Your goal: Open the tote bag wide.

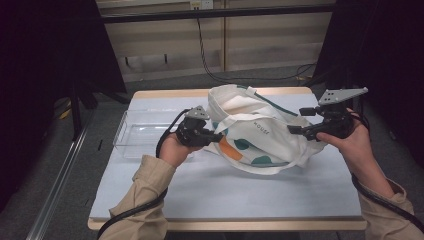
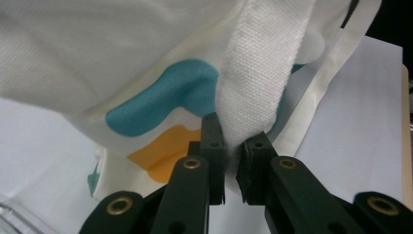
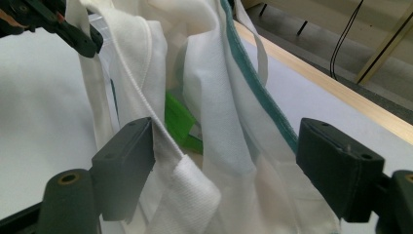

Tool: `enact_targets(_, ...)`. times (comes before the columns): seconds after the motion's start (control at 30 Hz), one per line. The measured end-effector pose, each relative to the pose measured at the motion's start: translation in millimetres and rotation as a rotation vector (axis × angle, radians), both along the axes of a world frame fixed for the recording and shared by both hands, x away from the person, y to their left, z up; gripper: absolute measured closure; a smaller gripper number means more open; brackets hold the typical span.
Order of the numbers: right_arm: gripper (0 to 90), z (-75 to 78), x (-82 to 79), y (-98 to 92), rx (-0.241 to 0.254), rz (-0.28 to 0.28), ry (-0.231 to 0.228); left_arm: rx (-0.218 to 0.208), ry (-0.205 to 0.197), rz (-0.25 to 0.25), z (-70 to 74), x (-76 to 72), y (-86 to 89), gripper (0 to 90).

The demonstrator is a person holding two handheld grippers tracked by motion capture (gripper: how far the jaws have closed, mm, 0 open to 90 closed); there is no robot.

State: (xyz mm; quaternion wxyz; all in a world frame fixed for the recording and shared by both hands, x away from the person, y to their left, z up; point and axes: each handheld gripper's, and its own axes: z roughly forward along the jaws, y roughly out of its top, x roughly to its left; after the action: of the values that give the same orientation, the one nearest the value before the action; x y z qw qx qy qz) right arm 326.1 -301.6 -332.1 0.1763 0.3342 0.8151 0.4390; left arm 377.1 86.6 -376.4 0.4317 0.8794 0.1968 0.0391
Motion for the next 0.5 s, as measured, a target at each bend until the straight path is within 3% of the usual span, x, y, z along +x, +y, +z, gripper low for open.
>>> enact_targets(0.23,22.2,1.2,4.2,-5.2,0.045,-0.004,0.016,0.010,0.022,0.025,-7.8,3.1,6.4,83.5)
enact_targets(0.33,22.6,-2.0,7.9,-6.3,0.006,-0.017,0.017,0.032,0.023,0.027,-9.9,3.8,9.1,83.7)
enact_targets(0.5,25.2,-9.3,16.1,-4.1,-0.003,-0.023,0.032,0.033,0.051,0.039,-12.8,2.9,15.3,83.8)
